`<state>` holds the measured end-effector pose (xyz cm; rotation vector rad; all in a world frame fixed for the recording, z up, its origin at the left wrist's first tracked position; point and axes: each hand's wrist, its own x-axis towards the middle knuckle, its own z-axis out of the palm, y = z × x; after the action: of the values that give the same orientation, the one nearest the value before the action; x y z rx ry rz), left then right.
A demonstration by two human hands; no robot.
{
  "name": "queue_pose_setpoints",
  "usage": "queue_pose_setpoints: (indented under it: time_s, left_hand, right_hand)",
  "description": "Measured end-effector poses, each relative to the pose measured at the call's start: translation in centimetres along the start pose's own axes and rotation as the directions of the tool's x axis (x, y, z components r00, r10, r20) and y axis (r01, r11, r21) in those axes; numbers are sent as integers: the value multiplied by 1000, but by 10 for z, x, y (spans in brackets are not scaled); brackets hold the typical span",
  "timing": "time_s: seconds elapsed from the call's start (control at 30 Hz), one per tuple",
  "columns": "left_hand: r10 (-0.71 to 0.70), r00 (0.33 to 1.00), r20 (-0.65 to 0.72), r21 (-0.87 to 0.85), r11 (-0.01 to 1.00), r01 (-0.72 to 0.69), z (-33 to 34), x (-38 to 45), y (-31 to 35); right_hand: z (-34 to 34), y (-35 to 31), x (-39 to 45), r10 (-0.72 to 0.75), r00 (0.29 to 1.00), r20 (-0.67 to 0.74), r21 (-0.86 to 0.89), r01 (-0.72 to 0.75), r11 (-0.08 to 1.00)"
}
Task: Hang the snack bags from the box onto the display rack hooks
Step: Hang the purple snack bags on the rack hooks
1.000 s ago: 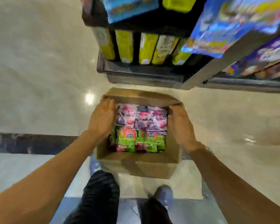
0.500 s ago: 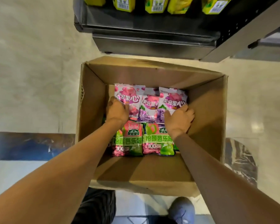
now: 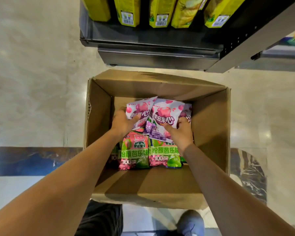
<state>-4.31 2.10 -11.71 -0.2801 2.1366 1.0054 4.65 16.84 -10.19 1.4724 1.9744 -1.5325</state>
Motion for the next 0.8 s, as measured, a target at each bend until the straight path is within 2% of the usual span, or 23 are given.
queue_pose_setpoints:
  time_s: [0.13,0.2,0.37,0.47,0.6,0.8]
  left_hand:
    - [114,993,15,-2,993,-114,-16,-20,12]
    - [144,989,37,-55,988,-142,-30,-32,21]
    - [71,975,210,-303,953,-4,-74,-88,62]
    - [116,959,257,-431,902,7,-103,-132,102]
    - [209,952,223,-505,860,-70,-148,-194,168]
    - [313,949,48,-551,801,-236,-226,-294,279]
  right_hand:
    - [-12,-5,-11,46,997,64,167,-57,984]
    - [-26,-10,-22,51,994,98,257,-75,963]
    - [-79,-56,-73,-24,937,347,362,-110,925]
    - [-108,-108,-111,-90,915,394,406,-85,910]
    - [-147,-192,-164,-196,901,387,418,18,908]
    - [-204,-325,-257,-405,829,385,475,197,857]
